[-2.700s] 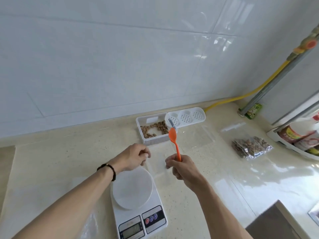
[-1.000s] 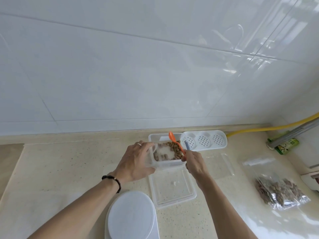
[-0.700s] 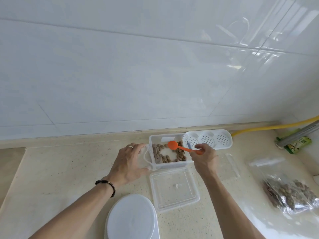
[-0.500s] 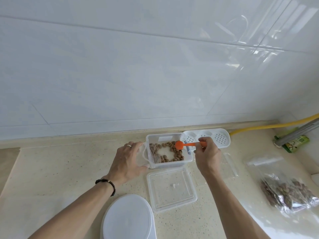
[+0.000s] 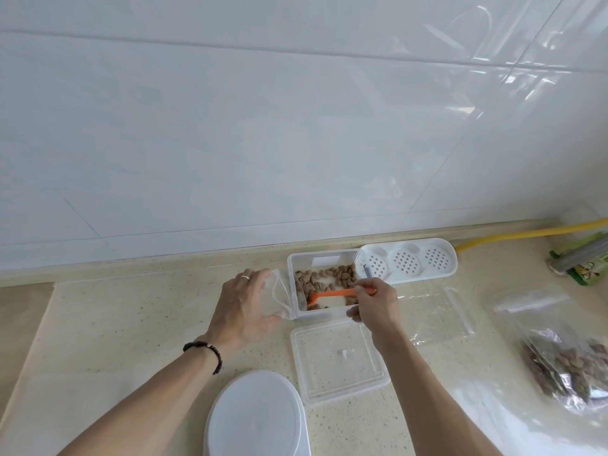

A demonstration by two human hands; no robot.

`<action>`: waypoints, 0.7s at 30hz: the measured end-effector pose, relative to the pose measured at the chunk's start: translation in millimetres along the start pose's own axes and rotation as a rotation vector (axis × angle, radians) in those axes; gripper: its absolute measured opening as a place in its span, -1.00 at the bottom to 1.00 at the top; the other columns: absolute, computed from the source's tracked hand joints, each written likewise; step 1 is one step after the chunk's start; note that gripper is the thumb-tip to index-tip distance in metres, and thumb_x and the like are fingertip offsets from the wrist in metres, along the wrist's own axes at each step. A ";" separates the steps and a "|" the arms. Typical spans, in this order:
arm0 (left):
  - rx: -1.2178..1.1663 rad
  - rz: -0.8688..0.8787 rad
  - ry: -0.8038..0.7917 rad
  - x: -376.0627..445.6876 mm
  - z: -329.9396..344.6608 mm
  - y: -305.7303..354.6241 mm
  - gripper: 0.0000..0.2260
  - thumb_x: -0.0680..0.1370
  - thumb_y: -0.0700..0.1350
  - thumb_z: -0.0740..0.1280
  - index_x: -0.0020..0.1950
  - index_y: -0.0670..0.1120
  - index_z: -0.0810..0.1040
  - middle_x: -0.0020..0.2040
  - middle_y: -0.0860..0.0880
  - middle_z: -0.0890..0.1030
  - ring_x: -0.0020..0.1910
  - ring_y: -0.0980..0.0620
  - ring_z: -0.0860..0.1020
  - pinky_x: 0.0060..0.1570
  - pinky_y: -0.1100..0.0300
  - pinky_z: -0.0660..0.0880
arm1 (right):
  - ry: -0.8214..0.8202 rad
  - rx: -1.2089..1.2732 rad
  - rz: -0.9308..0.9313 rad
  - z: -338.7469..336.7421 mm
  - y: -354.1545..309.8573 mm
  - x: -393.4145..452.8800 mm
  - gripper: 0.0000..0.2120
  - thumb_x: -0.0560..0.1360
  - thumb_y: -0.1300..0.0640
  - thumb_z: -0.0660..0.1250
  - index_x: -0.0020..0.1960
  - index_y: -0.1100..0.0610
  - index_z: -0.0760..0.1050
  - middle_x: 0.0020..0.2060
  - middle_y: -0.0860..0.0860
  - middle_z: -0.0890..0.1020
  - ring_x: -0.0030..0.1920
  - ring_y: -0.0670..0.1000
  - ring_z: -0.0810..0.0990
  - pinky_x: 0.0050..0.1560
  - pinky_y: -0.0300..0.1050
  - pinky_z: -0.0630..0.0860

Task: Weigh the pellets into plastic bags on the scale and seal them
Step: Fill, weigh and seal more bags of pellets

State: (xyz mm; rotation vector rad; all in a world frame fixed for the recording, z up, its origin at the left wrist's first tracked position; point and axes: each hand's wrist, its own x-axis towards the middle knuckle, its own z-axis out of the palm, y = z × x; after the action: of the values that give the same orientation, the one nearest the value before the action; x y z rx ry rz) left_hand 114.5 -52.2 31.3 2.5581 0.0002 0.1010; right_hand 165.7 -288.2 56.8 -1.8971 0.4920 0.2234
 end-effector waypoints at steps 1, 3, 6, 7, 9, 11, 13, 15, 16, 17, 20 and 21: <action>0.004 0.000 0.002 -0.1 -0.4 -1.2 -0.28 0.35 0.14 0.50 0.42 -0.03 0.32 0.08 0.06 0.43 0.15 0.05 0.43 0.30 0.12 0.27 | -0.001 0.037 0.018 2.6 0.6 0.2 -0.88 0.61 0.29 0.21 0.04 0.18 0.52 -0.19 0.17 0.65 -0.49 -0.01 0.61 -0.44 -0.18 0.54; 0.010 0.005 0.011 0.7 -0.8 -1.9 -0.28 0.34 0.14 0.50 0.42 -0.02 0.32 0.09 0.05 0.44 0.15 0.04 0.44 0.29 0.11 0.28 | 0.010 0.103 0.045 4.9 1.7 1.0 -0.89 0.62 0.29 0.22 0.04 0.18 0.52 -0.17 0.17 0.65 -0.49 -0.01 0.61 -0.44 -0.19 0.55; 0.016 0.006 0.025 3.3 -1.1 -0.9 -0.28 0.33 0.13 0.50 0.41 -0.02 0.34 0.07 0.05 0.44 0.13 0.03 0.45 0.28 0.11 0.28 | 0.034 0.194 0.075 1.8 2.2 1.6 -0.90 0.62 0.29 0.23 0.03 0.20 0.52 -0.18 0.15 0.63 -0.50 -0.01 0.59 -0.46 -0.19 0.53; 0.021 0.010 0.028 4.4 -0.8 -0.7 -0.29 0.32 0.14 0.50 0.40 -0.03 0.35 0.07 0.05 0.44 0.13 0.03 0.45 0.28 0.11 0.28 | 0.036 0.211 0.076 -0.5 2.7 1.7 -0.90 0.61 0.29 0.23 0.03 0.20 0.53 -0.19 0.15 0.62 -0.50 0.00 0.58 -0.46 -0.19 0.52; 0.019 0.017 0.032 6.4 0.4 0.0 -0.29 0.31 0.15 0.49 0.39 -0.03 0.36 0.06 0.05 0.45 0.11 0.01 0.46 0.26 0.11 0.28 | 0.037 0.233 0.066 -6.7 3.3 1.7 -0.91 0.61 0.28 0.24 0.02 0.19 0.53 -0.17 0.17 0.64 -0.50 0.00 0.57 -0.45 -0.17 0.50; 0.023 0.021 0.033 9.0 1.3 2.0 -0.29 0.31 0.15 0.49 0.38 -0.04 0.36 0.06 0.04 0.45 0.11 0.01 0.46 0.25 0.11 0.28 | 0.043 0.254 0.050 -14.7 3.3 0.7 -0.91 0.61 0.27 0.25 0.00 0.17 0.53 -0.15 0.19 0.66 -0.50 -0.01 0.57 -0.44 -0.16 0.49; 0.045 0.027 0.034 12.6 2.3 4.4 -0.29 0.31 0.15 0.50 0.38 -0.04 0.35 0.07 0.03 0.46 0.13 0.01 0.46 0.24 0.10 0.29 | 0.049 0.276 0.025 -23.5 2.0 -0.6 -0.90 0.61 0.27 0.25 -0.01 0.15 0.53 -0.14 0.18 0.67 -0.51 -0.02 0.56 -0.43 -0.16 0.48; 0.058 0.024 0.032 16.8 3.1 8.3 -0.29 0.31 0.16 0.49 0.38 -0.04 0.35 0.10 0.01 0.48 0.14 0.00 0.46 0.23 0.10 0.30 | 0.047 0.295 -0.010 -32.8 -2.3 -1.9 -0.90 0.61 0.27 0.25 -0.01 0.15 0.53 -0.13 0.17 0.68 -0.52 -0.03 0.55 -0.41 -0.15 0.47; 0.058 0.019 0.028 19.1 3.3 10.6 -0.29 0.31 0.16 0.49 0.37 -0.04 0.35 0.11 0.01 0.48 0.15 0.00 0.46 0.22 0.09 0.31 | 0.046 0.303 -0.033 -37.1 -5.9 -2.9 -0.90 0.61 0.27 0.24 -0.01 0.15 0.53 -0.13 0.16 0.69 -0.52 -0.03 0.55 -0.41 -0.15 0.47; 0.051 0.010 0.025 21.6 3.6 13.1 -0.30 0.32 0.15 0.48 0.37 -0.04 0.35 0.11 0.01 0.48 0.16 0.00 0.46 0.21 0.10 0.31 | 0.045 0.308 -0.059 -41.3 -10.4 -4.8 -0.89 0.61 0.27 0.24 -0.02 0.14 0.53 -0.15 0.15 0.69 -0.52 -0.03 0.54 -0.42 -0.15 0.46; 0.005 -0.009 0.025 27.4 4.0 23.6 -0.31 0.33 0.14 0.47 0.39 -0.03 0.33 0.14 0.02 0.46 0.19 0.01 0.45 0.23 0.10 0.31 | 0.026 0.292 -0.167 -49.9 -27.0 -13.5 -0.89 0.61 0.28 0.25 -0.01 0.14 0.53 -0.25 0.06 0.69 -0.50 -0.01 0.55 -0.44 -0.16 0.47; -0.009 -0.014 0.025 29.0 4.2 27.4 -0.30 0.34 0.14 0.47 0.40 -0.03 0.32 0.16 0.02 0.46 0.21 0.02 0.44 0.24 0.10 0.31 | 0.017 0.269 -0.212 -51.5 -32.9 -16.8 -0.89 0.61 0.27 0.25 0.00 0.13 0.54 -0.26 0.06 0.68 -0.49 0.00 0.56 -0.43 -0.15 0.48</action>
State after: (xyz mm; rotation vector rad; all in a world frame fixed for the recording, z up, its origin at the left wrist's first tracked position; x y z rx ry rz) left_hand 143.1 -76.8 44.9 2.5477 0.0270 0.1276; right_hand 161.0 -322.0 110.3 -1.6730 0.3119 0.0006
